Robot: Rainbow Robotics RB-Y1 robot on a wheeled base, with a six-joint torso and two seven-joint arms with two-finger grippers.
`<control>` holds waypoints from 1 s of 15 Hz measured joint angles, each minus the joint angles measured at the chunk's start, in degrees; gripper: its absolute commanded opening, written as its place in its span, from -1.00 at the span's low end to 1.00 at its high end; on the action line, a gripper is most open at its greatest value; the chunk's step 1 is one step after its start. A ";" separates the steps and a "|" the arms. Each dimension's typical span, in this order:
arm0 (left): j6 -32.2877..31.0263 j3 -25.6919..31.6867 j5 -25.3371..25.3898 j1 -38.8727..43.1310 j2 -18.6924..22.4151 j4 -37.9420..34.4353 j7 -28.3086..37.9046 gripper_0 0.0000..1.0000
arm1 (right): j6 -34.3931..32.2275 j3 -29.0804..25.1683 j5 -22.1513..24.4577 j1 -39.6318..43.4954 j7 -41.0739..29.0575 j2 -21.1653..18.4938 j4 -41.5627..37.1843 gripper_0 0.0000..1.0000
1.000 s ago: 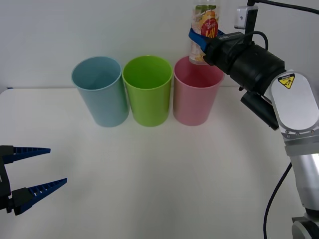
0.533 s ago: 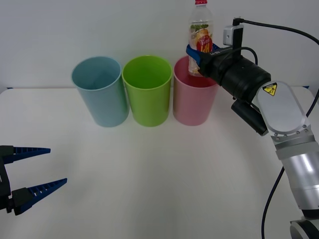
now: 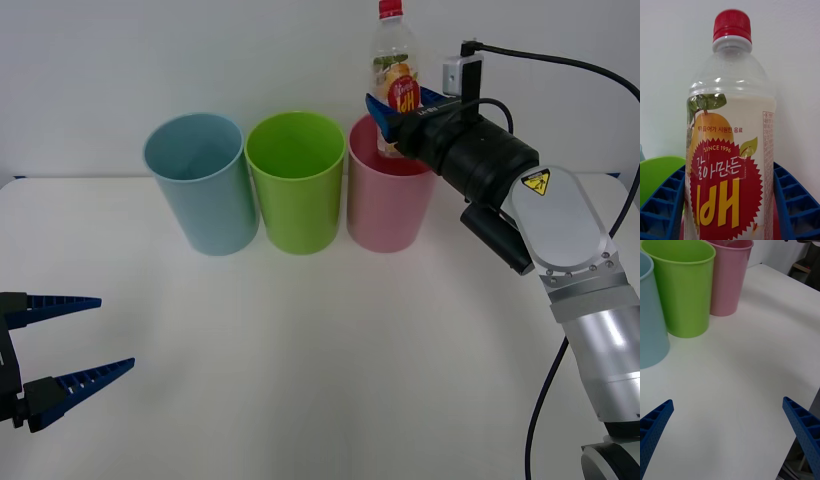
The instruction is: Put cans in the blue bin and PET bottles in the pink bin and trash in the green bin.
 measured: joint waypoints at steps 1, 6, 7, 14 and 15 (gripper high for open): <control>0.00 0.00 0.00 0.00 0.00 0.00 0.00 1.00 | 0.15 0.00 0.01 -0.01 0.17 0.00 0.00 0.53; 0.00 0.00 0.00 0.00 0.00 0.00 0.00 1.00 | 0.18 0.00 0.00 0.05 0.48 -0.02 0.00 0.59; 0.00 0.00 0.00 0.00 0.00 0.00 0.00 1.00 | 0.18 0.00 -0.04 0.00 0.49 -0.04 0.00 0.59; 0.00 0.00 0.00 0.00 0.00 0.00 0.00 1.00 | -1.16 -0.11 -1.45 -0.11 -0.12 -0.86 -1.66 0.59; 0.00 0.00 0.00 0.00 0.00 0.00 0.00 1.00 | -2.71 -0.40 -2.92 -0.16 -0.58 -2.03 -3.41 0.60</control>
